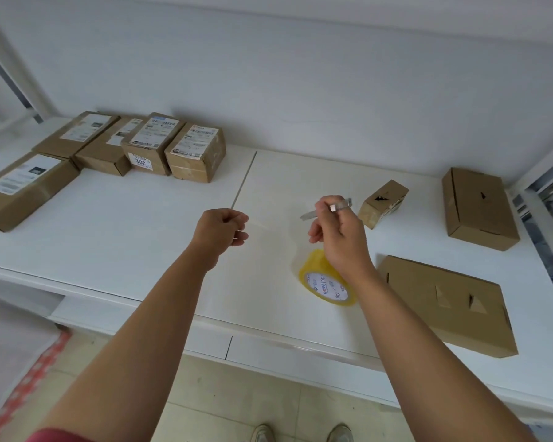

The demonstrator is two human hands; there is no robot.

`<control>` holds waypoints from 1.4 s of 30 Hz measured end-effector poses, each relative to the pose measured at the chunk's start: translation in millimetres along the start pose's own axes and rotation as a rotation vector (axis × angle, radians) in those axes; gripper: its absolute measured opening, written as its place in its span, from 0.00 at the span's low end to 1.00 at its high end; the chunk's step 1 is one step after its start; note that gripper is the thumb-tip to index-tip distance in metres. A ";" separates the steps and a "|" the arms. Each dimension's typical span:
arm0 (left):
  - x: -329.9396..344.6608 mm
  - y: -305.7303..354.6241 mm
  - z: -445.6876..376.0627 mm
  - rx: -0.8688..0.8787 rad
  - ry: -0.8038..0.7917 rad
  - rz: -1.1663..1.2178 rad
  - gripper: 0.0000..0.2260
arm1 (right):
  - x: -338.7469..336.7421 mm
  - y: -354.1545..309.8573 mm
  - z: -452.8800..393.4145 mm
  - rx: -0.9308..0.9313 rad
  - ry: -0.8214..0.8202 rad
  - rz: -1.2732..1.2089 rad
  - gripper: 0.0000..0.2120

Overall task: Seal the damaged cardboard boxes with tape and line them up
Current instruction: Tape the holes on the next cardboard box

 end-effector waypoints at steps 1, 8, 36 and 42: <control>0.0 -1.2 0.2 -0.008 0.002 -0.002 0.06 | -5.6 -3.1 3.3 -0.088 0.033 0.160 0.06; -17.8 -7.9 -6.1 -0.046 0.090 0.035 0.08 | 2.2 27.3 22.1 -0.002 -0.045 0.388 0.04; -67.0 -12.0 -0.1 0.020 0.149 0.026 0.07 | 48.9 12.4 -38.7 0.274 -0.195 -0.250 0.13; -71.4 -19.0 2.8 0.022 0.189 0.014 0.07 | 63.8 13.2 -19.9 0.281 -0.249 -0.206 0.13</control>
Point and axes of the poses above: each hand's wrist, its own z-axis away from the middle knuckle, its own x-axis out of the palm, y = z × x, the point moved 9 cm from there along -z, towards the middle knuckle, and after that the axes turned 5 degrees about y, right-handed, at the moved point
